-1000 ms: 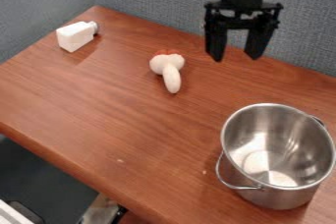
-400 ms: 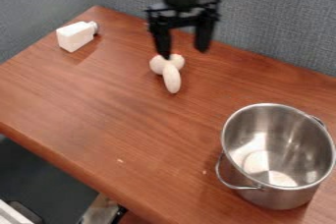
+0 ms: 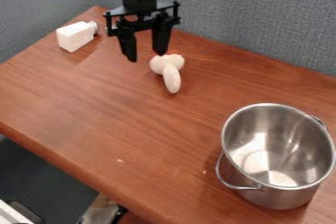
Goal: Put the mushroom in the metal pot
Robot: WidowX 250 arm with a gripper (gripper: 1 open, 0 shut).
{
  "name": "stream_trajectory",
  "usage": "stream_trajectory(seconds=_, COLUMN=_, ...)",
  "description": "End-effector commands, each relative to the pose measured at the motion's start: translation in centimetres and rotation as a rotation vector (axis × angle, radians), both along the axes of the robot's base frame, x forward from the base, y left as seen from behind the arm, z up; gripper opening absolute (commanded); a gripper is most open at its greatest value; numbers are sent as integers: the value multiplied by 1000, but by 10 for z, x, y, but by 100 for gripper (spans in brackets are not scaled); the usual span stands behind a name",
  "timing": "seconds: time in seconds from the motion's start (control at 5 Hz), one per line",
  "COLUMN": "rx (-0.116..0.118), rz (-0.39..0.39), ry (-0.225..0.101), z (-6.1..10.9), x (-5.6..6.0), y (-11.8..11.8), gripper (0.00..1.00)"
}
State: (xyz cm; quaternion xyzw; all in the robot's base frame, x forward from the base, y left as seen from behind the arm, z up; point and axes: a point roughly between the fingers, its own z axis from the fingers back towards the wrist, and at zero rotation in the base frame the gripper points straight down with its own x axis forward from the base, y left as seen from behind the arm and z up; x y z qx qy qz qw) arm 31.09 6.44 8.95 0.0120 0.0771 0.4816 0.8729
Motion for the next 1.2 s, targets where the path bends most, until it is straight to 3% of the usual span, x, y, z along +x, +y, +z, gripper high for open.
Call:
stream_trajectory(seconds=0.0, rx=6, rz=-131, ry=-69, z=10, x=9, y=-4, gripper=100)
stream_trajectory(seconds=0.2, rx=-3, rz=-228, ry=-67, z=0, x=17, y=-7, gripper=100)
stream_trajectory(seconds=0.4, rx=7, rz=-183, ry=-63, z=-3, x=19, y=-10, gripper=100)
stream_trajectory(seconds=0.8, rx=-36, rz=-77, ry=-90, z=-33, x=17, y=-2, gripper=100)
stream_trajectory(seconds=1.0, rx=-19, rz=-2, ry=-86, z=-44, x=23, y=6, gripper=100)
